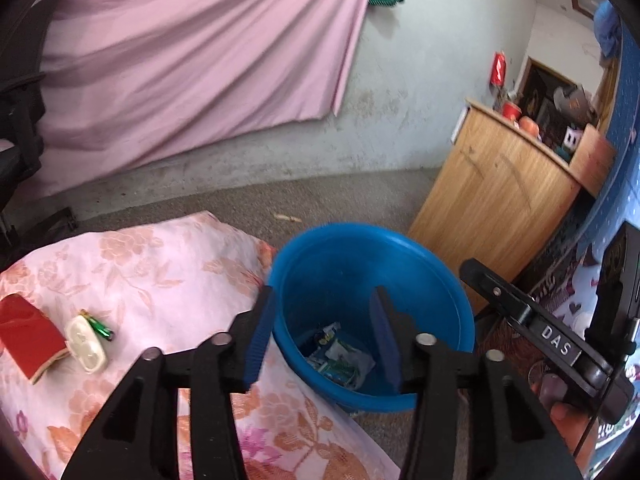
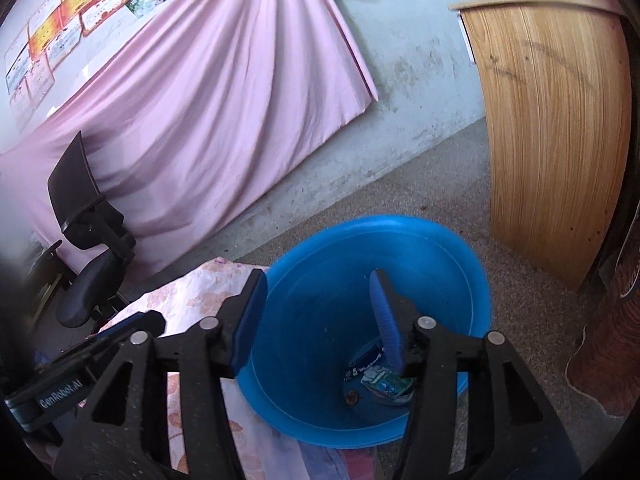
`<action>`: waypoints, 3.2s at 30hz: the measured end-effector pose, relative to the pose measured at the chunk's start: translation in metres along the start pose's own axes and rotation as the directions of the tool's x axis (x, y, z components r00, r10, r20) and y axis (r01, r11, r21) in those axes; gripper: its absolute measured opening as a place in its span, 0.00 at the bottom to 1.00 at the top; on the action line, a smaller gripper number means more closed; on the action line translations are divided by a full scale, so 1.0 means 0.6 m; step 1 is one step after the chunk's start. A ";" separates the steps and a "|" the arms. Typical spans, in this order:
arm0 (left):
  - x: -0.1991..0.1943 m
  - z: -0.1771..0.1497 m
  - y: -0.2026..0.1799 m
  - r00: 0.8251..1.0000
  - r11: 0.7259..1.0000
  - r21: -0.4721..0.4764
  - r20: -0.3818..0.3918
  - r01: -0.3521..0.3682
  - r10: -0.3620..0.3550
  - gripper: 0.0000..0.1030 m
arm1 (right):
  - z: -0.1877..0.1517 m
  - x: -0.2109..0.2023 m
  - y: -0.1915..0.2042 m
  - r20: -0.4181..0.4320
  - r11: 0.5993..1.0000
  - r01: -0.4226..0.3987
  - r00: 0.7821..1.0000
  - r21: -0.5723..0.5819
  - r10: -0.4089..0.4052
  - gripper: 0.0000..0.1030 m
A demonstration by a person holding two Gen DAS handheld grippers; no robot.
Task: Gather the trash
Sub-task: 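Move both tools back over the bed, then lower the left gripper onto the red paddle while the right approaches the white case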
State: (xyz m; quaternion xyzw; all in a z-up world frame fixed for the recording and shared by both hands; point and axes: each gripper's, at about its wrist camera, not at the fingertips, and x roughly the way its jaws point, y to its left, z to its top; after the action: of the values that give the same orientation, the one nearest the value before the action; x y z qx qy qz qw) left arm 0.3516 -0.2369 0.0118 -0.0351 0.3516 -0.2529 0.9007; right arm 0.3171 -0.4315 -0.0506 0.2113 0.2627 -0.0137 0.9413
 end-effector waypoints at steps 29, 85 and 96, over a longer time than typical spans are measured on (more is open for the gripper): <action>-0.336 -0.085 0.160 0.784 0.930 -0.113 0.509 -0.349 0.356 0.98 | -0.043 -0.146 0.253 0.416 0.914 -0.174 0.848 -0.366 0.328 1.00; -0.118 -0.130 0.370 0.988 0.939 -0.309 -0.093 -0.148 0.126 0.13 | -0.134 0.138 0.370 -0.347 0.885 -0.253 0.931 -0.389 0.114 0.83; -0.158 -0.153 0.374 0.977 0.925 -0.315 -0.042 -0.213 0.210 0.06 | -0.149 0.145 0.392 -0.401 0.854 -0.294 0.909 -0.429 0.111 0.80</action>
State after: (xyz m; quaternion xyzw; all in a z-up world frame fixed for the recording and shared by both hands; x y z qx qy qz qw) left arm 0.3295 0.0145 -0.0528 -0.1407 0.3930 -0.0945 0.9038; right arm 0.3807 -0.1737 -0.0712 -0.0030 0.4023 0.1919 0.8952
